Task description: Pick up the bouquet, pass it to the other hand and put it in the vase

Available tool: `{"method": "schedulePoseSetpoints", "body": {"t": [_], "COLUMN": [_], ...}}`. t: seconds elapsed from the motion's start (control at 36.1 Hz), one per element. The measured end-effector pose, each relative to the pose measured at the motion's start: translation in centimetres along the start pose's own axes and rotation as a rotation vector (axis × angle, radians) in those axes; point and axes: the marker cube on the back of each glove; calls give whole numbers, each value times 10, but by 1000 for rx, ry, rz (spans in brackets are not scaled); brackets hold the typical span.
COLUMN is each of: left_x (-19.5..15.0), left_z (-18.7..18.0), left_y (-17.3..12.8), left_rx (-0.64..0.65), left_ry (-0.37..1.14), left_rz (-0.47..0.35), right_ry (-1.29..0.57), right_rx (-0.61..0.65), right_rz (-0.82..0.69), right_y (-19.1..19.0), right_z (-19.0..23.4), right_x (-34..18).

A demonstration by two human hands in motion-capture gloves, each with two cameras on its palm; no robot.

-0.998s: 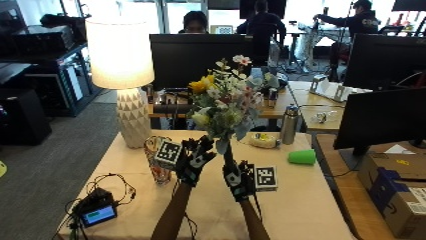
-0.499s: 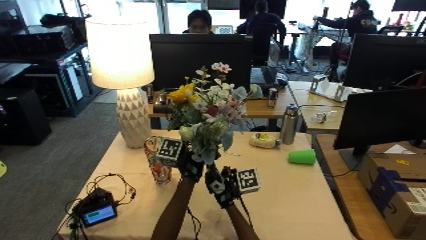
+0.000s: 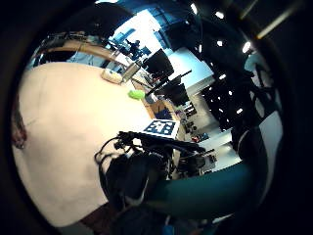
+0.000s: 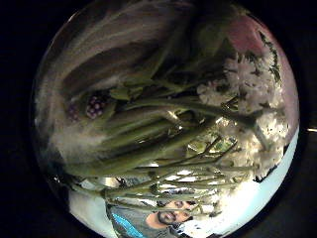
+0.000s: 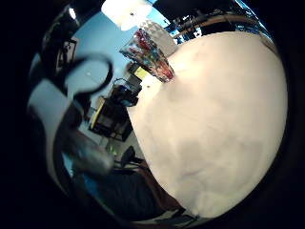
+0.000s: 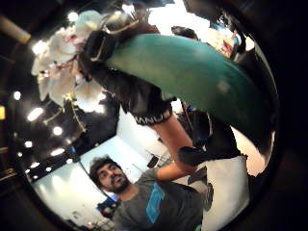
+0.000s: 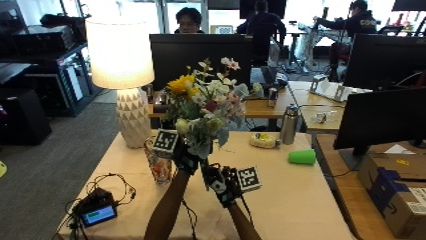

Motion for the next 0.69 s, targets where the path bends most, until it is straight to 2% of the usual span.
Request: {"method": "schedulePoseSetpoints", "body": {"t": [0.14,0.28,0.36,0.53,0.69], "left_x": [25,57,72,81,67], "left_z": [-30,-67,-97,-154,-196], "left_y": [-9,-17,-26,-48,-63], "left_rx": [67,153,219,347,405], "left_ry": [-118,-174,-193,-220,-244], "left_rz": [24,73,106,114,120], "right_ry": [112,-47,-42,-27,-34], "right_rx": [59,130,169,206,211], "right_rz": [-74,39,64,97,117], "right_y": [2,13,17,22,26], "right_z": [-33,-53,-67,-79,-83], "right_x": [17,16,24,36,46]}}
